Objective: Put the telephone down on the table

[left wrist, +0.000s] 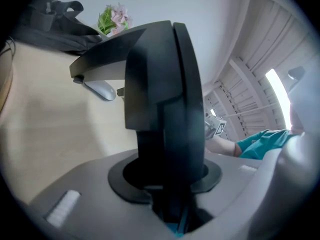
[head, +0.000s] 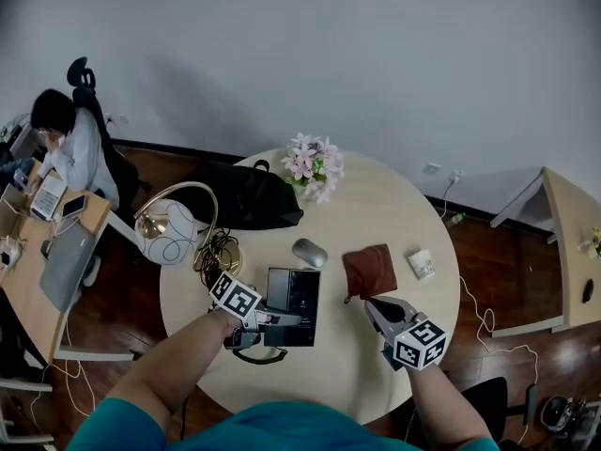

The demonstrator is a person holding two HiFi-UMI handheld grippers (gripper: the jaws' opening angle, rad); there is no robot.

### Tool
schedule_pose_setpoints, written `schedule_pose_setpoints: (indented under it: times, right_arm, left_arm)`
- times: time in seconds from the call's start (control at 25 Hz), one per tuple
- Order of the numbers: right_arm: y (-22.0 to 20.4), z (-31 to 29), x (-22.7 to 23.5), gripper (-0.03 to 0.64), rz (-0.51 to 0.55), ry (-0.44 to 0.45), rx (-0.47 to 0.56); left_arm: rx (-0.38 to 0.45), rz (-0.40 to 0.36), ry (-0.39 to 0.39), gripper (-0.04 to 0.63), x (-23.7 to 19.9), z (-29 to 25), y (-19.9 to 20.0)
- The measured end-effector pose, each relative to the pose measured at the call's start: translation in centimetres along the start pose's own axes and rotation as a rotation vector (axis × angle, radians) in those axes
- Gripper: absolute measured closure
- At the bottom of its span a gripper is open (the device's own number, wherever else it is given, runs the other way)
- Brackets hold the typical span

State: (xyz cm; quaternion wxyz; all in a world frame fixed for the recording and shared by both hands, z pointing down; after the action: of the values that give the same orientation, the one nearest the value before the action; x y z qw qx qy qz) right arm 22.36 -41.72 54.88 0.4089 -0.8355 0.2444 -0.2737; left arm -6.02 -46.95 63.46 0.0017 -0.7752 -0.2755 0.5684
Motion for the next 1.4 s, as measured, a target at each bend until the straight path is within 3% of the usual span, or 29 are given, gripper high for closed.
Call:
schedule_pose_setpoints:
  times: [0.28,0.6,0.76,0.96,1.16,1.28,1.4]
  right_arm:
    - [-1.4,-1.8,2.6,0.614,-0.027,0.004,-0.032]
    - [-2.4,-2.5,3.4,0.614,-0.07,0.022,-0.03]
    - [-2.3,-2.7,3.8,0.614,-0.075,0.026,-0.028]
    - [-2.4,-3.0,3.9,0.614,-0.08,0.035,-0.026]
    - [-2.5,-3.6,3.6,0.614,-0.077,0.046,-0.032]
    - [-2.6,-3.9,3.6,0.614,-0.075,0.044,-0.039]
    - [-2.6,-3.9,3.6,0.614,-0.077,0.042,-0.044]
  left_arm:
    - [-0.108,0.036,-0.025,0.426,-3.9,-2.7,2.2]
    - [-0.167,0.067,-0.052,0.426,-6.2,-4.6,2.9]
    - [-0.212,-0.001,0.016,0.426,-6.6,-4.8,3.2]
    - [-0.208,-0.031,0.043,0.419,-6.8,-4.7,3.1]
    - [-0.191,-0.038,0.168,0.312,-7.3,-4.2,3.0]
    - [-0.184,-0.051,0.214,0.291,-7.1,-4.2,3.0]
    - [-0.16,-0.016,0.229,0.279,-6.9,-4.1,3.0]
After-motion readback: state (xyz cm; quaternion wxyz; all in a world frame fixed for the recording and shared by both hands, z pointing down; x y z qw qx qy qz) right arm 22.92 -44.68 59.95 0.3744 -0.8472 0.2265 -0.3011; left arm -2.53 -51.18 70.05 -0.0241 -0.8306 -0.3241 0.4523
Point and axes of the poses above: the fingertips, and each gripper's own axes: z backward along the fingers, x to its right, y out of its top, the point moved 9 cm from there along z, backward along the fingers, and after that the axes turned 9 degrees about -x, right-handed, at the moved point
